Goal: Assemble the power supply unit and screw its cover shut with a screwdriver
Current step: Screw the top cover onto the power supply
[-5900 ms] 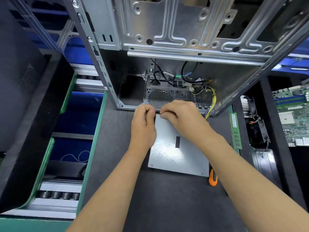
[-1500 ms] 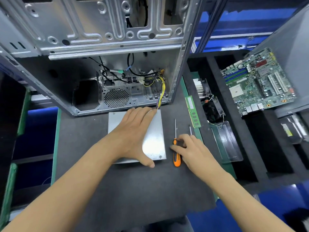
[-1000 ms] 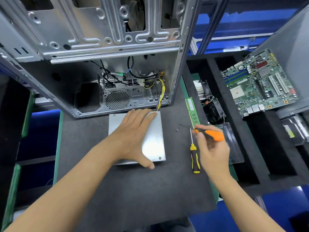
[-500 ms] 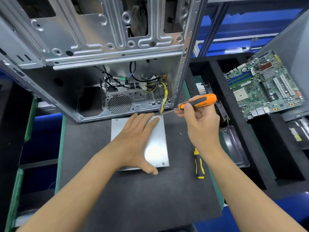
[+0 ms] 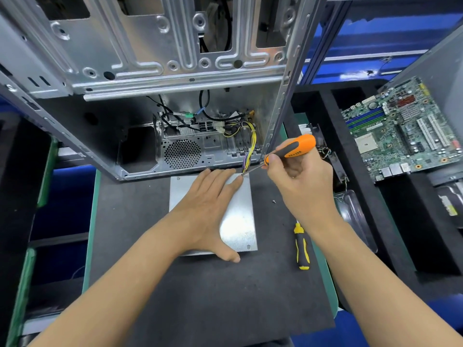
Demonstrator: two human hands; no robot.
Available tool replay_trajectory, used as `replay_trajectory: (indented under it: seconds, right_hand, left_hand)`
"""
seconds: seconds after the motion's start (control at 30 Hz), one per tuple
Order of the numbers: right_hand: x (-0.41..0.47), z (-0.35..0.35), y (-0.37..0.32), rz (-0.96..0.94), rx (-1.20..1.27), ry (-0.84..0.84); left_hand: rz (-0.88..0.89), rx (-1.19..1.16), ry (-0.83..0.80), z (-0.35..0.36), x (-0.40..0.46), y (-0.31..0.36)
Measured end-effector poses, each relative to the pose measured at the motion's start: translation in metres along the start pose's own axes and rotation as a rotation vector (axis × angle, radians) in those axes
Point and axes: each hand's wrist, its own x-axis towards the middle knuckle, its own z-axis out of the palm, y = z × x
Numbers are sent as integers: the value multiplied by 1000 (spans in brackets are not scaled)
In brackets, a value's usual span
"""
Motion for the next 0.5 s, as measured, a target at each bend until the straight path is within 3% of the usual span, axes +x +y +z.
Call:
replay_trajectory:
  seconds: [0.5]
  right_hand:
    - [23, 2, -45, -138, -364, -140]
  left_hand:
    - [-2, 5, -12, -6, -1, 4]
